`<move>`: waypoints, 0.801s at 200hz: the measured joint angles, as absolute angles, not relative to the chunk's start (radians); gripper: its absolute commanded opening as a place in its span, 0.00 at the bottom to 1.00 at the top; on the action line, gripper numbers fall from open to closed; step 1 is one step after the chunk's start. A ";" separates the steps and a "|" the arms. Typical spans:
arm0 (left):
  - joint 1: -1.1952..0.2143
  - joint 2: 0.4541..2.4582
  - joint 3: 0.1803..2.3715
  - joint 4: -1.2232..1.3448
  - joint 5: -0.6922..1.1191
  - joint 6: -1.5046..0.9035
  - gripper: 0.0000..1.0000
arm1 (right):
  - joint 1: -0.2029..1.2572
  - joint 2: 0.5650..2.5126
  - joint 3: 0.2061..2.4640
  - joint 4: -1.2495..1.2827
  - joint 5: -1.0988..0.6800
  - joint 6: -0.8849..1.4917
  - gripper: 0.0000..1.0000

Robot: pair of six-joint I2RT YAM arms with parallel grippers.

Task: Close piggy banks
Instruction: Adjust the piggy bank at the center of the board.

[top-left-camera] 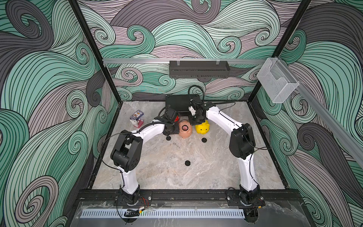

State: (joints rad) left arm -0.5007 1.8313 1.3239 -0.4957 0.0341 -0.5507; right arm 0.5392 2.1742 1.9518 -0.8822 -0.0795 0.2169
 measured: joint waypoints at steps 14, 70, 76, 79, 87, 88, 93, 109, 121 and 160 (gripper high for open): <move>-0.501 1.831 1.324 -0.496 0.035 -0.551 0.46 | 0.539 2.178 1.952 -0.885 -0.079 0.216 0.28; -0.501 1.827 1.324 -0.509 0.010 -0.550 0.48 | 0.539 2.162 1.930 -0.884 -0.070 0.217 0.29; -0.501 1.822 1.324 -0.516 0.004 -0.550 0.49 | 0.539 2.152 1.916 -0.886 -0.067 0.217 0.29; -0.501 1.819 1.324 -0.519 0.000 -0.550 0.49 | 0.539 2.145 1.908 -0.886 -0.065 0.217 0.29; -0.501 1.806 1.324 -0.530 -0.010 -0.550 0.49 | 0.539 2.121 1.880 -0.886 -0.061 0.218 0.29; -0.501 1.805 1.324 -0.532 -0.011 -0.550 0.50 | 0.539 2.118 1.878 -0.887 -0.060 0.217 0.29; -0.501 1.792 1.322 -0.538 -0.018 -0.549 0.51 | 0.539 2.098 1.859 -0.887 -0.058 0.218 0.30; -0.501 1.722 1.316 -0.569 -0.035 -0.545 0.54 | 0.541 2.008 1.786 -0.885 -0.051 0.221 0.31; -0.501 1.647 1.298 -0.585 -0.047 -0.545 0.56 | 0.543 1.920 1.715 -0.871 -0.047 0.226 0.33; -0.501 1.303 1.172 -0.607 -0.093 -0.540 0.66 | 0.601 1.623 1.442 -0.805 -0.048 0.248 0.34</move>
